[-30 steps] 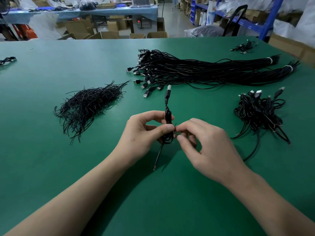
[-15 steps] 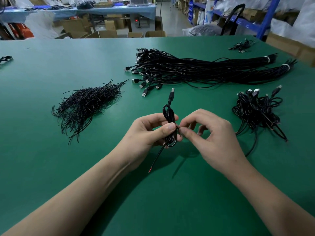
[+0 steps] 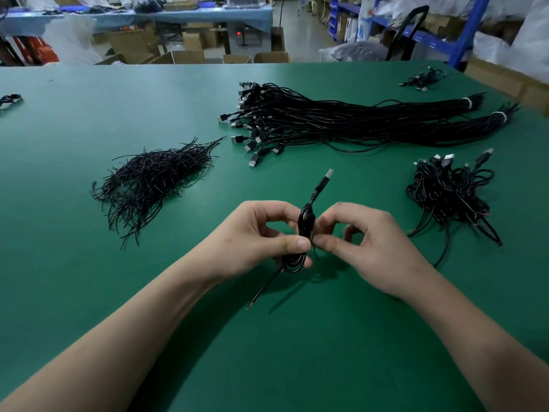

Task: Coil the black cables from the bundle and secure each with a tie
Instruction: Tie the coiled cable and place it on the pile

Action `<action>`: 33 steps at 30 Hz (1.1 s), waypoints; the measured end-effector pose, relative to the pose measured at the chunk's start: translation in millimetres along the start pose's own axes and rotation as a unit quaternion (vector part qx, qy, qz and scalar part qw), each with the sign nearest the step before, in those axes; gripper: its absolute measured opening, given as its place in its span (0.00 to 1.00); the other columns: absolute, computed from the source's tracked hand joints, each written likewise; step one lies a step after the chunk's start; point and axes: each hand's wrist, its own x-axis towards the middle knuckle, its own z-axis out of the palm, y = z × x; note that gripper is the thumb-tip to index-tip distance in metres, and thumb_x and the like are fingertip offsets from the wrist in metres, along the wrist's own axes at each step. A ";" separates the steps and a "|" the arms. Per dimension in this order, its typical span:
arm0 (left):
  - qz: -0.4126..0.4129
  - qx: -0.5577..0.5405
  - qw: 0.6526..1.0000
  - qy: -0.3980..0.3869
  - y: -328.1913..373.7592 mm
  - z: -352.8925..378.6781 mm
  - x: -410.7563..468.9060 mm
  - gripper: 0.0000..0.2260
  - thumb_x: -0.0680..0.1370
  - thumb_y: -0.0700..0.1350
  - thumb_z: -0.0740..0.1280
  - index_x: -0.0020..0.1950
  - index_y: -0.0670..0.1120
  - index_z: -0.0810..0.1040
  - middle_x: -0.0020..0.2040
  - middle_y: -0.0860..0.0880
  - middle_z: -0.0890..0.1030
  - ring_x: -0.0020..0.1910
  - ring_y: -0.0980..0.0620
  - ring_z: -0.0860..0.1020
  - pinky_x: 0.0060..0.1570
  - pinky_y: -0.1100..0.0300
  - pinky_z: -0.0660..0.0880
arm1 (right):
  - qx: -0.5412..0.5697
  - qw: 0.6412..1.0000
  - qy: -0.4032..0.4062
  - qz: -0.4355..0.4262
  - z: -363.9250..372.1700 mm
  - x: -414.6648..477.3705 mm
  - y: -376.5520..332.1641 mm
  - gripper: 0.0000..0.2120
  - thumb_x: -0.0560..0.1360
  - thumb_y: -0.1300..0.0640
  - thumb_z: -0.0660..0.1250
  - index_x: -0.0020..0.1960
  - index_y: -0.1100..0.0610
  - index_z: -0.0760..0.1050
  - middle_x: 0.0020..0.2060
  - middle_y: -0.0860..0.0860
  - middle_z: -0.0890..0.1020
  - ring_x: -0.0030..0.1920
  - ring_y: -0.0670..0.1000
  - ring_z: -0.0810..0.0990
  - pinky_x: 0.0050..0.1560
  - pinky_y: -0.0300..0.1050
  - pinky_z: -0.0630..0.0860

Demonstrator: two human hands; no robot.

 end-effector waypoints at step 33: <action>0.063 0.103 0.987 0.102 -17.8 8.3 7.2 0.11 0.71 0.44 0.77 0.51 0.57 0.86 0.43 0.52 0.78 0.40 0.33 0.84 0.49 0.35 0.81 | 0.280 0.944 -0.048 0.166 7.1 -0.7 -2.1 0.04 0.71 0.52 0.73 0.42 0.51 0.86 0.34 0.54 0.84 0.30 0.43 0.75 0.25 0.33 0.64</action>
